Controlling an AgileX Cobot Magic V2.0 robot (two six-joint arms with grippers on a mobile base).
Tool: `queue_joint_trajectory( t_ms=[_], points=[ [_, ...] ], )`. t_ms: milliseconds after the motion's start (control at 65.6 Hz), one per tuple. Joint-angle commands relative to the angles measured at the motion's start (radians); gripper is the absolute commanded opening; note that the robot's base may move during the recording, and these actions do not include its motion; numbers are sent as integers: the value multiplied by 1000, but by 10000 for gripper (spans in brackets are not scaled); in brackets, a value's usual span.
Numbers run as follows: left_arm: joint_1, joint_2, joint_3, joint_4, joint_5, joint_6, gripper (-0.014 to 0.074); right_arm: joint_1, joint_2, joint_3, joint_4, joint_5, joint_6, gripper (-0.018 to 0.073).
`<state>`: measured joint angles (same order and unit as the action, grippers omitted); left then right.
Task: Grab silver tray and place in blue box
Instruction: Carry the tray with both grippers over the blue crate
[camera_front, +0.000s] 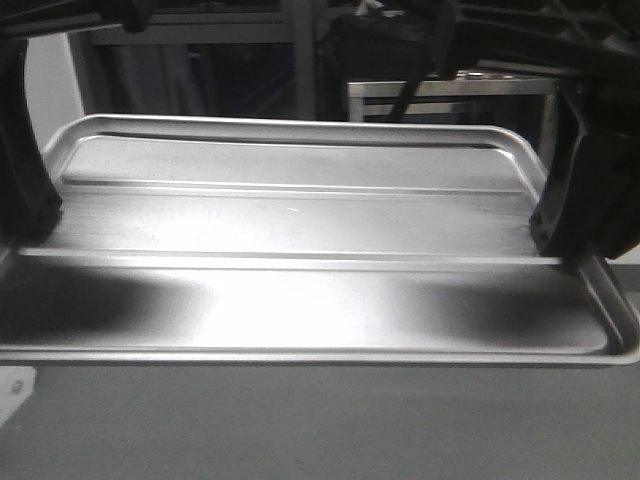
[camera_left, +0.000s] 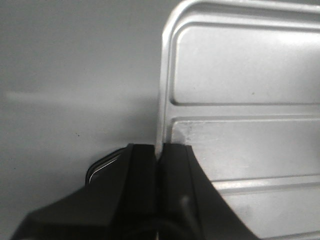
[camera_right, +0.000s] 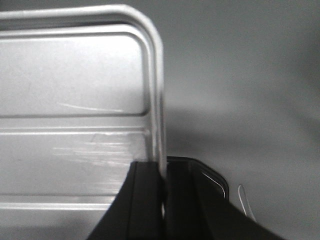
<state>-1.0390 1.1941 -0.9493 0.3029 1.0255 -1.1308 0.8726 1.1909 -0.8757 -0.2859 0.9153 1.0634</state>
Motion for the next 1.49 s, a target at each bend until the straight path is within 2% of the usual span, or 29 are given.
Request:
queue_joint_trajectory(
  t_ms=[0,549,915,1479],
  points=[
    [-5,-24,-25,38,9,-8,-104,-3,-25,-28,-47,-7,0,60],
    [-5,-24,-25,38,9,-8,-104,-3,-25,-28,-47,-5,0,60],
    [-5,-24,-25,38,9,-8,-104,-3,-25,-28,-47,44,0,60],
    [-5,-24,-25,38,9,-8,-104,-3,-25,-28,-47,201,0,60]
  ],
)
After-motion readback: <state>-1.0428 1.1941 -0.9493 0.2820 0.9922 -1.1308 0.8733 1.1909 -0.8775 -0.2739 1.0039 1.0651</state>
